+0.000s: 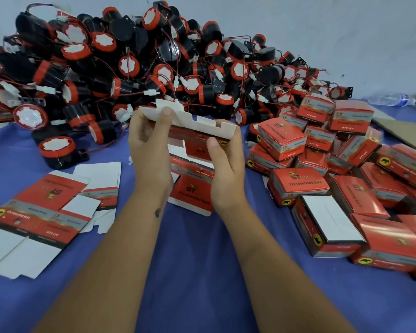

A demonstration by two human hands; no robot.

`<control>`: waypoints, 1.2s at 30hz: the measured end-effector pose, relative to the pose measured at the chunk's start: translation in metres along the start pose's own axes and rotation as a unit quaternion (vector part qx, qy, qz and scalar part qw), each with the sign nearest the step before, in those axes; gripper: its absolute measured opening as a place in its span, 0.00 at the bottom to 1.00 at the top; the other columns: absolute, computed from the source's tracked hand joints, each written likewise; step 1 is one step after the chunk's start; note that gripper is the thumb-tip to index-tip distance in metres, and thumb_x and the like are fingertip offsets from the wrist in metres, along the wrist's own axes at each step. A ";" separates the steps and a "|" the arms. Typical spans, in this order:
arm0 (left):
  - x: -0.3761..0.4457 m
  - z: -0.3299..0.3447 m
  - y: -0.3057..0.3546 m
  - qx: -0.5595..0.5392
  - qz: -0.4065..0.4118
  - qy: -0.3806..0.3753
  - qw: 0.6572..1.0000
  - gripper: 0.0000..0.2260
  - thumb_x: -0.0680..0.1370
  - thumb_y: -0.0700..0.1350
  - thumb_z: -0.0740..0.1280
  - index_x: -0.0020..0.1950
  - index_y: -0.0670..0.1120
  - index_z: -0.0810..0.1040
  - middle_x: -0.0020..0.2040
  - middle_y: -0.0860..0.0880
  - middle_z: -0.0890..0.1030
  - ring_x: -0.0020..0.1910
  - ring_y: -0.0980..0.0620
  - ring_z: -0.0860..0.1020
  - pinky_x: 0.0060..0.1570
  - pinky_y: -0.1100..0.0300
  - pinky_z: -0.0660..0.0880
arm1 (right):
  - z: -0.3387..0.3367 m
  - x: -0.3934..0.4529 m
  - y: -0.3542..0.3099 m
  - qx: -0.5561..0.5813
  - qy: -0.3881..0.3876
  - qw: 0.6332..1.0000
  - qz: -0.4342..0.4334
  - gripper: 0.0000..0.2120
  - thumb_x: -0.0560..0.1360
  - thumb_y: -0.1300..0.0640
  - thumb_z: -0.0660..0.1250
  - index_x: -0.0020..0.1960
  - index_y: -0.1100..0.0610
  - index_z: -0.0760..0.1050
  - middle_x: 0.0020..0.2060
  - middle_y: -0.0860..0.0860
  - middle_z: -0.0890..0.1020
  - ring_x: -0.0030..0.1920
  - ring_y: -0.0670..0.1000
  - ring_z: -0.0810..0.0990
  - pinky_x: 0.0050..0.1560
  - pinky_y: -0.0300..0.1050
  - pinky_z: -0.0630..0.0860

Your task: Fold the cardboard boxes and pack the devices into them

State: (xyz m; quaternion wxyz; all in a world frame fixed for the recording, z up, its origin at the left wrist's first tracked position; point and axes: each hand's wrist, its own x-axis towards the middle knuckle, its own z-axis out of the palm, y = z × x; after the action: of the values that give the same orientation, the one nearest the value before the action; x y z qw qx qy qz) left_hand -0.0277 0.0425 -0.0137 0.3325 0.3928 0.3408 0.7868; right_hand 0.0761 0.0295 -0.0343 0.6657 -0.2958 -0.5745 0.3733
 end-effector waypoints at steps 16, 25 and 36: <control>0.005 -0.009 -0.002 -0.028 0.002 0.070 0.997 0.06 0.78 0.36 0.67 0.46 0.45 0.72 0.46 0.48 0.79 0.45 0.56 0.78 0.46 0.66 0.75 | 0.007 -0.002 0.018 -0.042 -0.107 0.993 0.030 0.18 0.78 0.47 0.61 0.67 0.45 0.73 0.61 0.44 0.79 0.64 0.50 0.76 0.66 0.60 0.73; 0.003 -0.006 0.001 -0.035 -0.049 -0.023 0.998 0.11 0.75 0.33 0.60 0.38 0.46 0.64 0.34 0.54 0.71 0.34 0.58 0.70 0.41 0.64 0.71 | -0.004 0.004 0.001 0.005 -0.014 0.999 0.031 0.17 0.77 0.54 0.60 0.55 0.66 0.78 0.43 0.45 0.80 0.48 0.48 0.80 0.49 0.40 0.77; -0.006 0.002 -0.001 -0.012 -0.069 -0.097 0.993 0.11 0.76 0.49 0.64 0.57 0.54 0.81 0.59 0.48 0.83 0.61 0.50 0.79 0.64 0.47 0.75 | 0.001 0.001 0.002 0.066 -0.060 0.994 0.066 0.22 0.76 0.58 0.64 0.69 0.50 0.67 0.65 0.59 0.75 0.64 0.63 0.75 0.65 0.65 0.72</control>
State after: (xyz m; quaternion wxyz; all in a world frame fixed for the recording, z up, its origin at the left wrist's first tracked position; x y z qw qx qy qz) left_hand -0.0228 0.0385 -0.0158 0.4227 0.4388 0.3235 0.7240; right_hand 0.0748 0.0314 -0.0346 0.6219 -0.2651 -0.5670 0.4706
